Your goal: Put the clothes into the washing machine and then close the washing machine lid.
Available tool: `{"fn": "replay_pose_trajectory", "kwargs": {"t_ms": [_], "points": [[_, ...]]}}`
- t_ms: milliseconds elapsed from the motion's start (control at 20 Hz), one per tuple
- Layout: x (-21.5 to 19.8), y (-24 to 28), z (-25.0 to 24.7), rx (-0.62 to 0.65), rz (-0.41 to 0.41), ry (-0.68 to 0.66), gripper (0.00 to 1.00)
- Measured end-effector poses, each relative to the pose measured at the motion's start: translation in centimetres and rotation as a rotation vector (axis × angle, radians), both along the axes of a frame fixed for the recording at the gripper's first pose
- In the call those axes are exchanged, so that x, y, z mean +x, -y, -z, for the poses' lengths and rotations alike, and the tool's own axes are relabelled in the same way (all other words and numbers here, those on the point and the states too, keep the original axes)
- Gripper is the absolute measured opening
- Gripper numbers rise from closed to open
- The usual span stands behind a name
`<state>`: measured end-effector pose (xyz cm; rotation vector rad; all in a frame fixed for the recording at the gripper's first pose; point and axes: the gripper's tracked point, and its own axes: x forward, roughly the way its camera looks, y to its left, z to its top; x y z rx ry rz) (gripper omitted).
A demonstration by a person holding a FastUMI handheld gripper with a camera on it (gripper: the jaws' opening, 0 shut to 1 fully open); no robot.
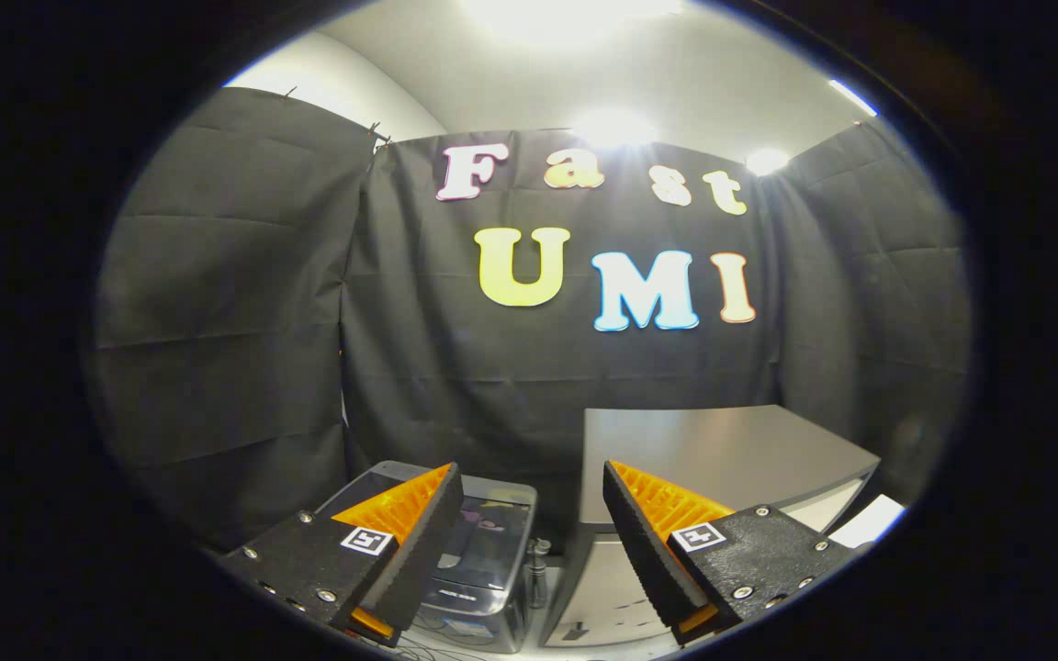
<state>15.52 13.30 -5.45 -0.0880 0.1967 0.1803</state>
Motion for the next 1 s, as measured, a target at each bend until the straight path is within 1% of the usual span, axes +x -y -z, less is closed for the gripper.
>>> {"fn": "replay_pose_trajectory", "kwargs": {"t_ms": [400, 650, 1000], "points": [[-5.8, 8.9, -3.0, 0.000, 0.102, 0.060, 0.95], [-8.9, 11.0, -3.2, 0.026, 0.123, 0.063, 0.95], [-11.5, 11.2, -3.0, 0.043, 0.111, 0.058, 0.94]]}}
